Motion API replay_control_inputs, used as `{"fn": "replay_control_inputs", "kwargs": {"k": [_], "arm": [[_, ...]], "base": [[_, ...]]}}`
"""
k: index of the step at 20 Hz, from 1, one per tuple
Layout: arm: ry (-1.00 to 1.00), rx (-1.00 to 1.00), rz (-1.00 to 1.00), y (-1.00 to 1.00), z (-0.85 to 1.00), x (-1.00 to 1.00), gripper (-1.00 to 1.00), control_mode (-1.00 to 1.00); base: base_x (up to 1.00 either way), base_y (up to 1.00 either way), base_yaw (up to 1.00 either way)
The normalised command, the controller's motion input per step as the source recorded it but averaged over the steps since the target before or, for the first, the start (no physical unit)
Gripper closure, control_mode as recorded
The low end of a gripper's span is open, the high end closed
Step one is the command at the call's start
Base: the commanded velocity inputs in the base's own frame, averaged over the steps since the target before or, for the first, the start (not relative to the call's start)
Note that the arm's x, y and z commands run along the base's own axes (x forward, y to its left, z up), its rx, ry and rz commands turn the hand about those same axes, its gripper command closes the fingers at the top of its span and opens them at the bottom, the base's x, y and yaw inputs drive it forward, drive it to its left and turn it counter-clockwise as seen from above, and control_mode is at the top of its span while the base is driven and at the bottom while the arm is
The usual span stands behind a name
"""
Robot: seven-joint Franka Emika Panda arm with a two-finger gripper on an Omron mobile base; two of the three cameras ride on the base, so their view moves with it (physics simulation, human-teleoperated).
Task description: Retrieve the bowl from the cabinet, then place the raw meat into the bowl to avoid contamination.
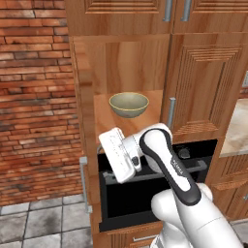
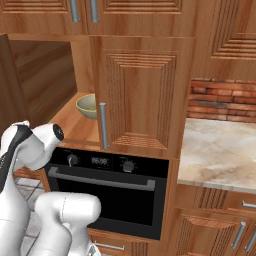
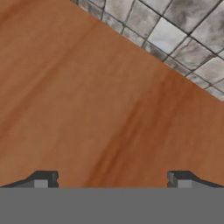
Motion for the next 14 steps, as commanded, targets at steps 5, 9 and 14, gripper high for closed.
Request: {"fn": "replay_control_inputs", "kwargs": {"k": [5, 9, 14], "arm": [[0.0, 0.0, 0.0, 0.0, -0.01, 0.0, -1.0, -1.0], [-0.03, -0.05, 0.0, -0.22, -0.04, 0.0, -1.0, -1.0], [-0.12, -0.12, 0.0, -0.51, 0.0, 0.0, -1.0, -1.0]], "base": [[0.0, 0.0, 0.0], [0.0, 0.0, 0.0], [0.0, 0.0, 0.0]]}}
